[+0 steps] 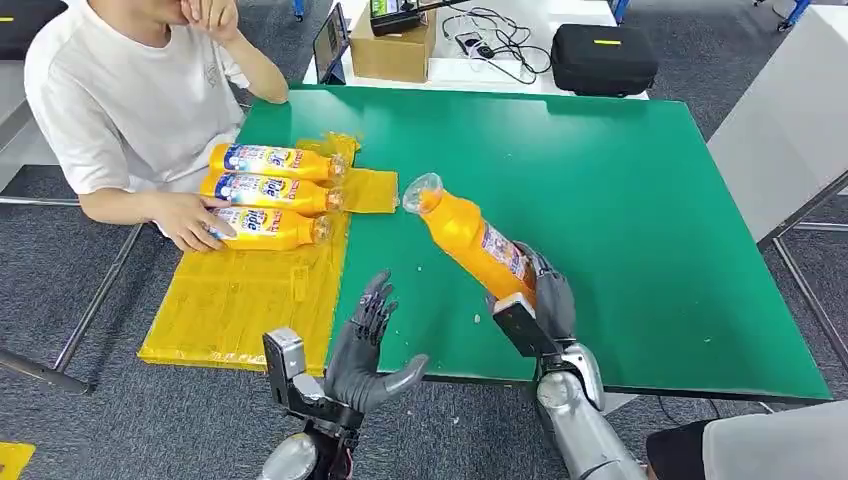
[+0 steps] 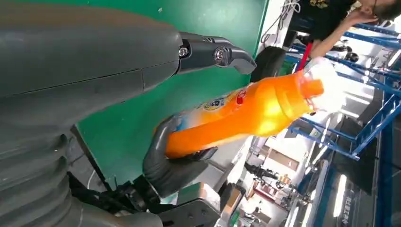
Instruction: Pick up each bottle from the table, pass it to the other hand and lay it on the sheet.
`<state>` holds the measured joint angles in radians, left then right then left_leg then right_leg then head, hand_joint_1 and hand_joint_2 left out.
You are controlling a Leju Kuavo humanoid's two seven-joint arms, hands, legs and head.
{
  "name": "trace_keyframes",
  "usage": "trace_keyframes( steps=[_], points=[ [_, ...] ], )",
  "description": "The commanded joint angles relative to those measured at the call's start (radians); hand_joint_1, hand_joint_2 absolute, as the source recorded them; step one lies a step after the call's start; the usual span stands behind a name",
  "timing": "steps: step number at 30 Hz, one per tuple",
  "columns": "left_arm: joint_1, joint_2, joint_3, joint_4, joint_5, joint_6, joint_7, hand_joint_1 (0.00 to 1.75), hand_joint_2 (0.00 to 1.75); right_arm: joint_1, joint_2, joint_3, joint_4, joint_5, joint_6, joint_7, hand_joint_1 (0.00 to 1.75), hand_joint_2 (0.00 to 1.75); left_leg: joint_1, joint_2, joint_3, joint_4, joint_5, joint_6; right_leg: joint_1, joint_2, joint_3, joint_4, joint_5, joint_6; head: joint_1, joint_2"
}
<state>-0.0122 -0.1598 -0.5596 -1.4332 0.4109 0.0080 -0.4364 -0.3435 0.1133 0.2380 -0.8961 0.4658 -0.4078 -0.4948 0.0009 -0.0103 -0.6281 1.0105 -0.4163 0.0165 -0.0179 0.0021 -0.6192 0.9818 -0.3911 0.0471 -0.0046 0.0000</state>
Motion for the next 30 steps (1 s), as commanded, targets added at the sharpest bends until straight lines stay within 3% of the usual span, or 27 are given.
trace_keyframes(
  steps=[1, 8, 12, 16, 20, 24, 30],
  points=[
    [-0.015, 0.031, -0.029, 0.024, -0.001, -0.001, 0.000, 0.00, 1.75, -0.006, -0.012, -0.021, -0.027, -0.006, 0.002, -0.001, 1.75, 1.75, 0.001, 0.001, 0.005, -0.001, -0.002, -0.001, 0.001, 0.000, 0.005, 0.000, -0.002, -0.002, 0.000, 0.000],
    [-0.015, 0.030, -0.031, 0.029, 0.032, -0.026, 0.021, 0.00, 1.75, 0.000, -0.005, -0.036, -0.040, -0.039, -0.009, -0.020, 1.75, 1.75, 0.001, 0.000, 0.003, -0.001, -0.001, -0.001, 0.001, 0.000, 0.003, 0.000, -0.001, -0.001, 0.000, 0.000],
    [-0.008, 0.030, -0.053, 0.055, 0.040, -0.028, 0.016, 0.00, 1.75, 0.061, 0.008, -0.048, -0.214, -0.176, 0.036, -0.043, 1.75, 1.75, 0.001, 0.000, 0.005, 0.000, -0.002, -0.001, 0.001, -0.001, 0.005, 0.000, -0.003, -0.002, 0.000, 0.000],
    [0.023, 0.041, -0.045, 0.029, 0.071, -0.105, -0.001, 0.00, 1.75, 0.053, -0.040, 0.152, -0.208, -0.133, 0.271, 0.040, 1.75, 1.75, 0.000, 0.001, 0.004, -0.001, -0.002, -0.001, 0.000, 0.001, 0.003, 0.000, -0.002, -0.002, 0.000, 0.000],
    [0.011, 0.021, -0.040, 0.005, 0.038, -0.087, -0.029, 0.00, 1.75, 0.058, -0.009, 0.315, -0.088, -0.069, 0.348, 0.010, 1.75, 1.75, 0.001, 0.004, 0.004, -0.001, -0.002, -0.001, 0.001, 0.003, 0.003, -0.001, -0.001, -0.002, 0.000, 0.000],
    [-0.011, 0.005, -0.043, -0.019, 0.058, -0.033, -0.018, 0.00, 1.75, 0.099, 0.003, 0.406, -0.078, -0.052, 0.315, -0.022, 1.75, 1.75, 0.003, 0.001, 0.003, -0.001, -0.002, -0.002, 0.003, 0.000, 0.003, -0.001, -0.002, -0.002, 0.000, 0.000],
    [-0.017, 0.005, -0.040, -0.046, 0.090, 0.004, -0.047, 0.00, 1.75, 0.116, -0.014, 0.417, -0.177, -0.081, 0.266, -0.001, 1.75, 1.75, 0.002, 0.002, 0.005, 0.000, -0.003, -0.001, 0.002, 0.000, 0.005, 0.000, -0.004, -0.003, 0.000, 0.000]
  ],
)
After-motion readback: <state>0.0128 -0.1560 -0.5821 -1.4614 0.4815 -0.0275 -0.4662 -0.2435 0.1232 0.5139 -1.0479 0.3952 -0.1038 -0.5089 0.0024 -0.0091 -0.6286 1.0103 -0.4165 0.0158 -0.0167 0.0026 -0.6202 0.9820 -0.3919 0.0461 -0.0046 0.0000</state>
